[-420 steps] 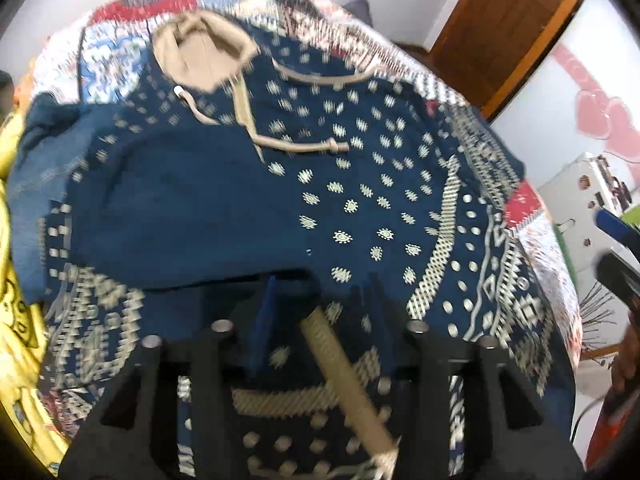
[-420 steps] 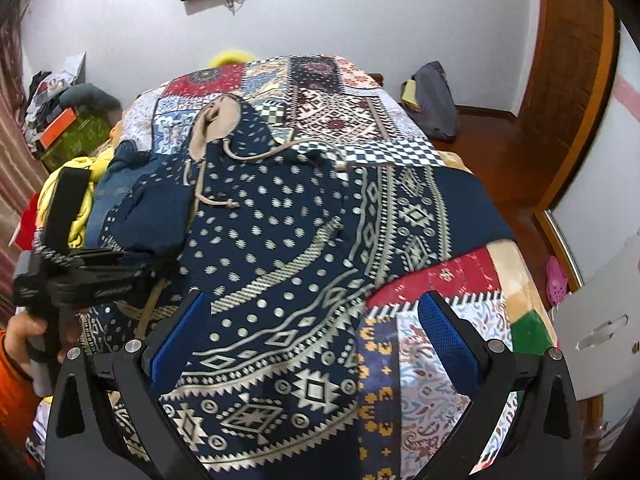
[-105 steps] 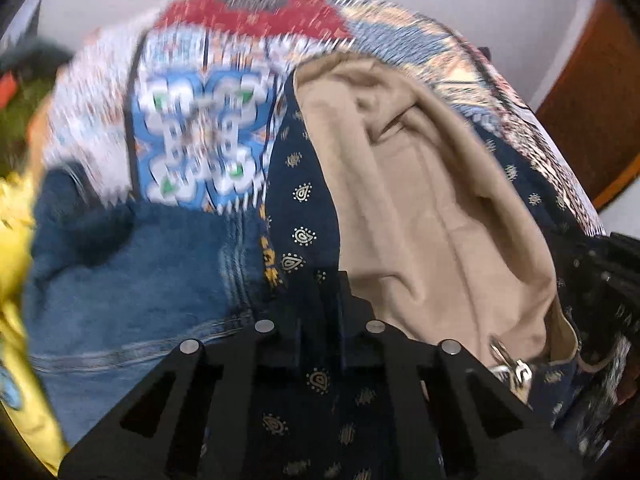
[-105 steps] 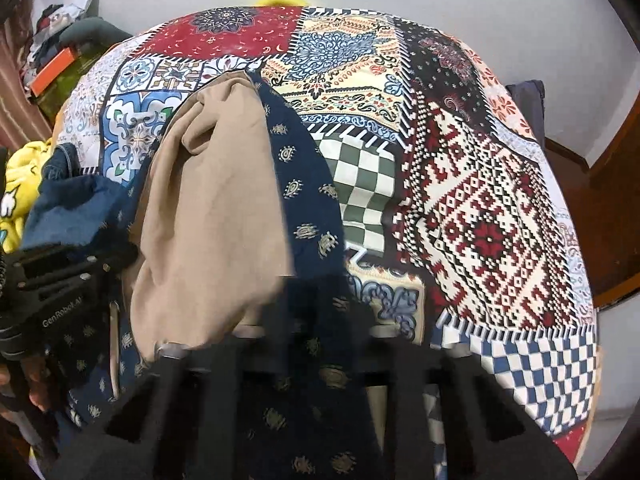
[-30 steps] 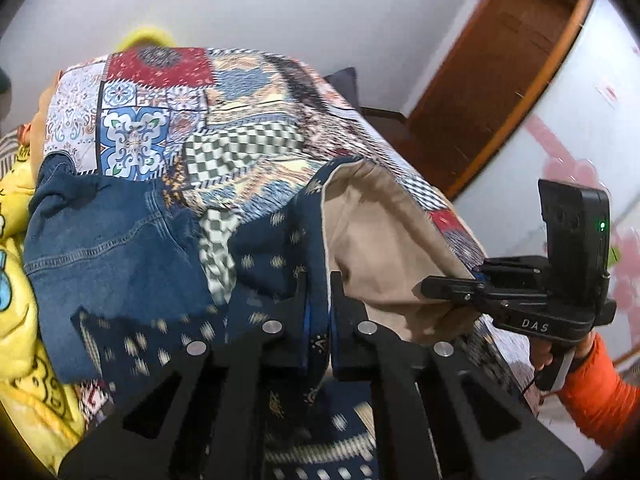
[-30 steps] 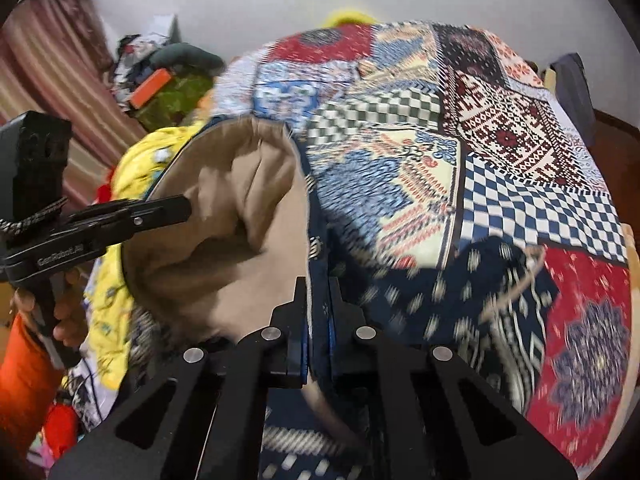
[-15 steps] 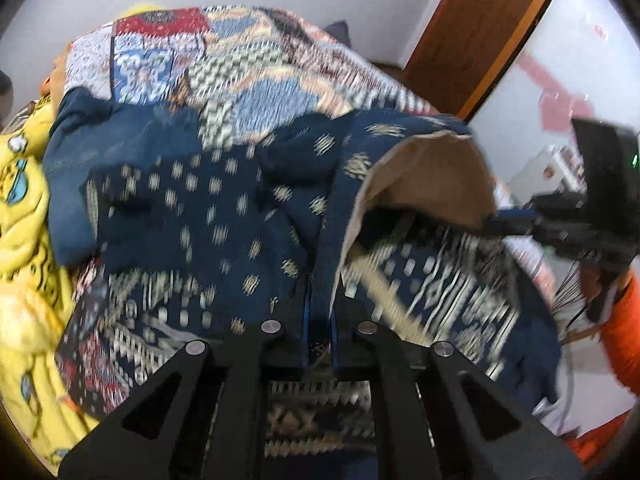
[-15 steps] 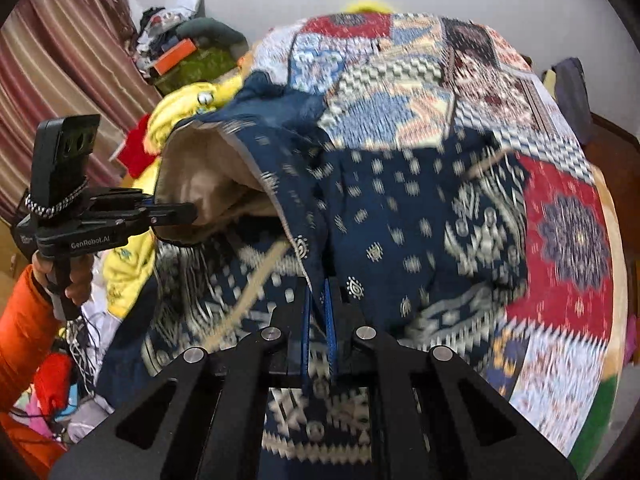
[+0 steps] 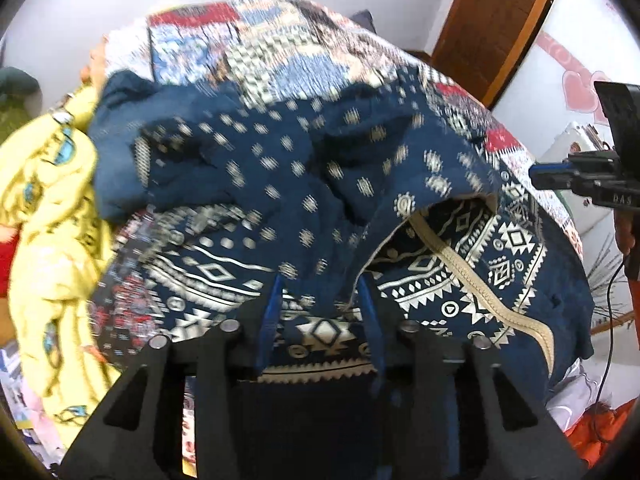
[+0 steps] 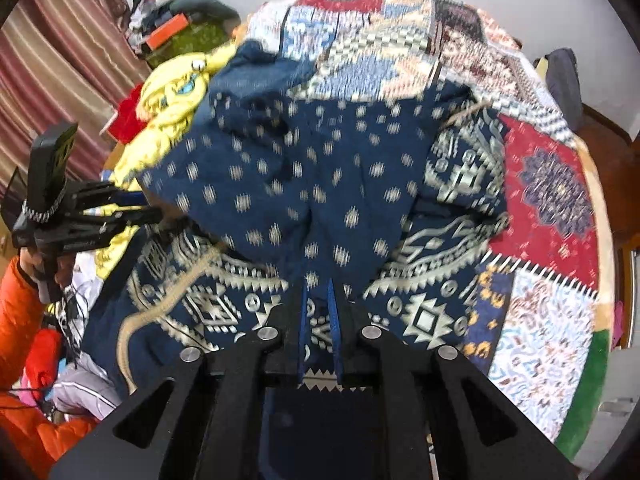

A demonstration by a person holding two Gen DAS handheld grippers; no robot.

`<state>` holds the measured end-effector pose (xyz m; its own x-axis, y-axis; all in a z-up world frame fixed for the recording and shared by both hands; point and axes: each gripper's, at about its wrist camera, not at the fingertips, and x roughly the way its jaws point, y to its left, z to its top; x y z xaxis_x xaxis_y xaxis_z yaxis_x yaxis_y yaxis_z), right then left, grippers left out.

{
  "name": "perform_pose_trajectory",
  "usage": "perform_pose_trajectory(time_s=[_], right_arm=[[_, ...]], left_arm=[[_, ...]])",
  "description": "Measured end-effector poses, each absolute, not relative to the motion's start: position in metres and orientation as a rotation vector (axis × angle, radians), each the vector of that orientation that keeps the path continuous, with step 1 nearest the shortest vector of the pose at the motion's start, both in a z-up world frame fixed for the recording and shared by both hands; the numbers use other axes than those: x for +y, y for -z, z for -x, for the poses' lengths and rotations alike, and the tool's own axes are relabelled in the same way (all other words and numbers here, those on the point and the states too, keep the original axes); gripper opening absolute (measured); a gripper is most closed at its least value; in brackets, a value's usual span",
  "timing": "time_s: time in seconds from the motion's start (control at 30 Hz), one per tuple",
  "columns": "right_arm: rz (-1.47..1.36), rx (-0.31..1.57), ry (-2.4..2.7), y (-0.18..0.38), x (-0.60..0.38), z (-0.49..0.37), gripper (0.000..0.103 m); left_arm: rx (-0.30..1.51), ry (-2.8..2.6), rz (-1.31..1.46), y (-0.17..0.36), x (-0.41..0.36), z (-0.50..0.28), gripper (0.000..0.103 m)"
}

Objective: Fold large clothes
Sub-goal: 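Open both tools and release the hood onto the hoodie body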

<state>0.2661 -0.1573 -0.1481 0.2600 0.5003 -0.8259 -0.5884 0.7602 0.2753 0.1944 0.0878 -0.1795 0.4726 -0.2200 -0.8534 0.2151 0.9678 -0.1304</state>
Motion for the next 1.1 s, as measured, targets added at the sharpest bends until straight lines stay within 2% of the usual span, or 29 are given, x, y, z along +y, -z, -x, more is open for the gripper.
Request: perform_pose_trajectory(time_s=[0.1, 0.17, 0.23, 0.37, 0.43, 0.57, 0.73, 0.97, 1.1], right_arm=[[0.078, 1.029, -0.709, 0.138, -0.152, -0.274, 0.024], [0.068, 1.007, -0.689, 0.138, -0.144, -0.279, 0.037], [0.054, 1.008, -0.678, 0.143, -0.134, -0.285, 0.041], [0.048, 1.088, -0.679, 0.168, -0.120, -0.293, 0.042], [0.076, 1.135, -0.672, 0.184, -0.113, -0.293, 0.042], [0.114, 1.187, -0.659, 0.203, -0.113, -0.289, 0.042], [0.102, 1.171, -0.664, 0.193, -0.127, -0.289, 0.042], [0.042, 1.074, -0.598, 0.159, -0.156, -0.310, 0.043], [-0.006, 1.023, -0.534, 0.149, -0.175, -0.327, 0.052]], left_arm=[[0.990, 0.226, 0.064, 0.158, 0.103, -0.196, 0.045], [0.963, 0.215, 0.100, 0.147, 0.106, -0.207, 0.046], [0.939, 0.197, 0.116, 0.138, 0.106, -0.220, 0.052], [0.931, 0.229, 0.150, 0.139, 0.093, -0.245, 0.060], [0.959, 0.250, 0.163, 0.152, 0.080, -0.253, 0.068], [1.033, 0.272, 0.129, 0.189, 0.058, -0.253, 0.070], [1.101, 0.248, 0.007, 0.224, 0.043, -0.244, 0.070], [1.023, 0.258, 0.107, 0.189, 0.085, -0.235, 0.072], [0.945, 0.144, 0.155, 0.168, 0.132, -0.243, 0.082]])
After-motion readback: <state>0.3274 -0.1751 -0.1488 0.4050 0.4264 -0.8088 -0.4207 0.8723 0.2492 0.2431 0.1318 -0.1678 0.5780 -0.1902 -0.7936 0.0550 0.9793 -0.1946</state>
